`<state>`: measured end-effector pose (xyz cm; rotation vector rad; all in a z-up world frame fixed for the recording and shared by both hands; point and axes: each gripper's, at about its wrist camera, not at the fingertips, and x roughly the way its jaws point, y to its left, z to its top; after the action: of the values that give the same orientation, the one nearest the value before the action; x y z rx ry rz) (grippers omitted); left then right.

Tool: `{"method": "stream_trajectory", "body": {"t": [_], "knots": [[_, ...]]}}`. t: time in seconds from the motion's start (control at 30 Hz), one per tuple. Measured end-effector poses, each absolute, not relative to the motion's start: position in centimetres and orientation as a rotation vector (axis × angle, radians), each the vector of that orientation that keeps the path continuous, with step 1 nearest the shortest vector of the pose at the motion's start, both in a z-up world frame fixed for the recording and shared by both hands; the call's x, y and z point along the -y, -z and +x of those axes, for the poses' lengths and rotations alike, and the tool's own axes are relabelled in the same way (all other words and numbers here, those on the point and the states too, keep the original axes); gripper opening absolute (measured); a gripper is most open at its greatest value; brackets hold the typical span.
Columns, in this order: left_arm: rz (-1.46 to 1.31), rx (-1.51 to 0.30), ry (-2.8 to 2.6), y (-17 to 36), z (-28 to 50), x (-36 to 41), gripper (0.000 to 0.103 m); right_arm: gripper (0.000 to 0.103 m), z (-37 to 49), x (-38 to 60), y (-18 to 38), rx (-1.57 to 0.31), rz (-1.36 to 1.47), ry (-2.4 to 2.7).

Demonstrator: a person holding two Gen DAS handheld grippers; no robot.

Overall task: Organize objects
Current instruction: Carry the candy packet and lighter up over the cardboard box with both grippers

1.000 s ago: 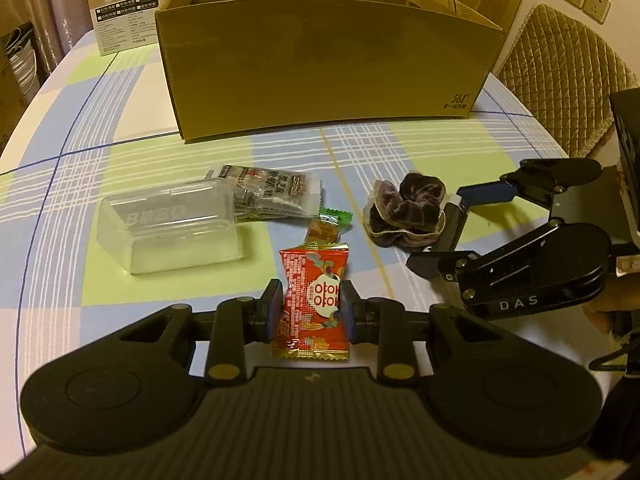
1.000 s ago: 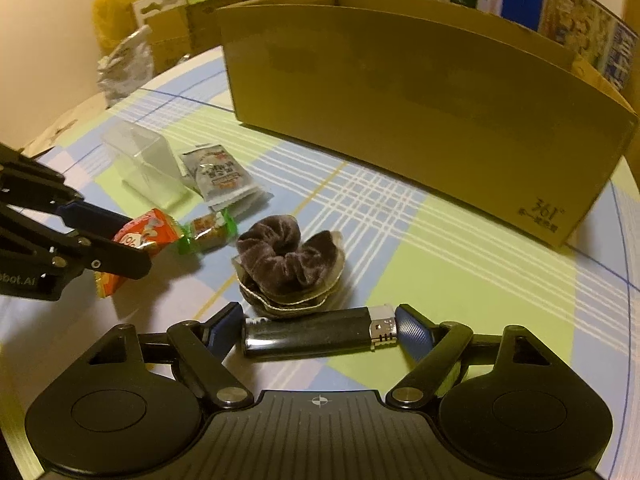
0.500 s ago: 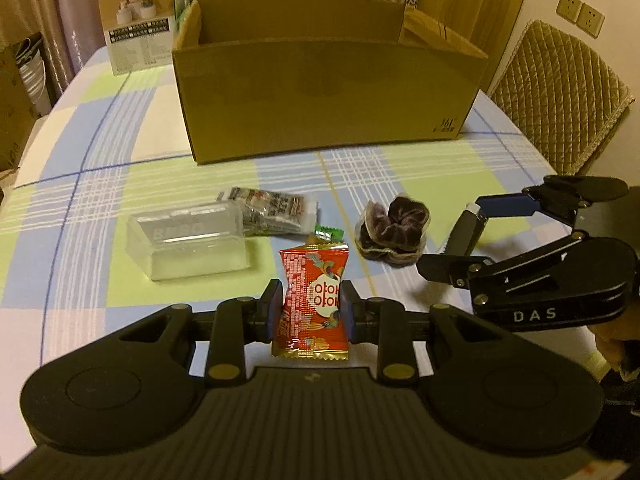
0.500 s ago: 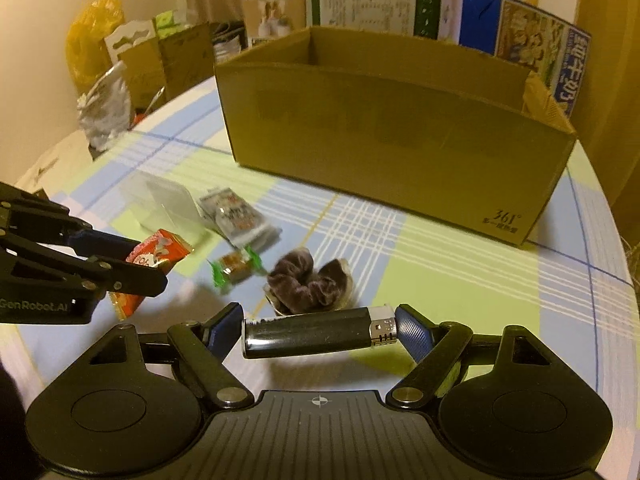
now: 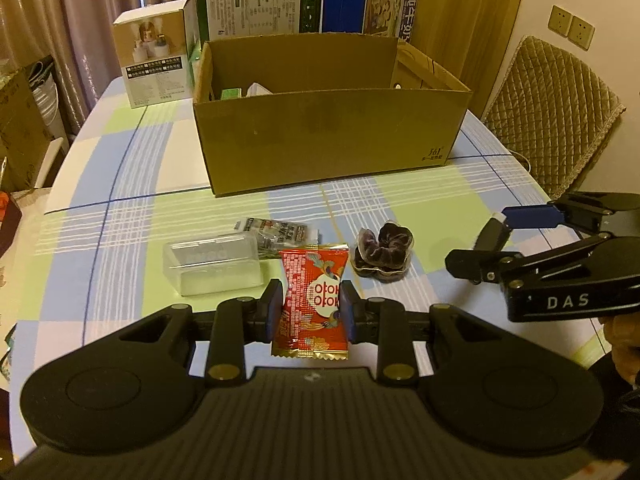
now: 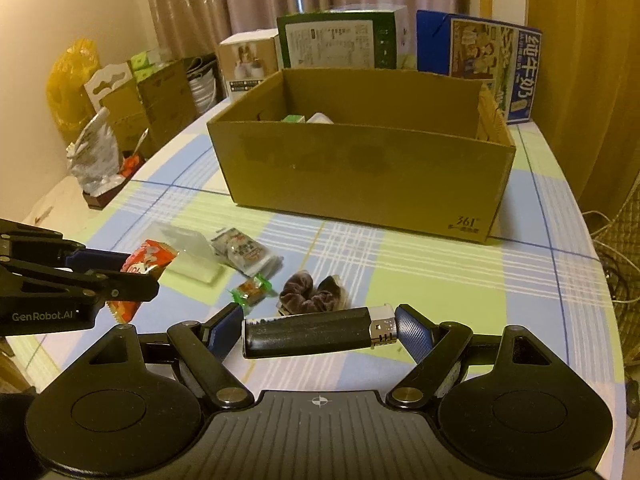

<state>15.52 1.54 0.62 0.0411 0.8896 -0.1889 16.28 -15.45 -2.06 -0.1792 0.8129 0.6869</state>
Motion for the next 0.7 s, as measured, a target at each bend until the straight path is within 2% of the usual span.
{"method": "stream_trajectory", "body": {"t": [0.7], "knots": [[0.023,-0.863,0.174,-4.3,14.7,-2.9,0.025,0.079,15.9,17.4,-1.3,-0.819,-0.146,-0.625]]}}
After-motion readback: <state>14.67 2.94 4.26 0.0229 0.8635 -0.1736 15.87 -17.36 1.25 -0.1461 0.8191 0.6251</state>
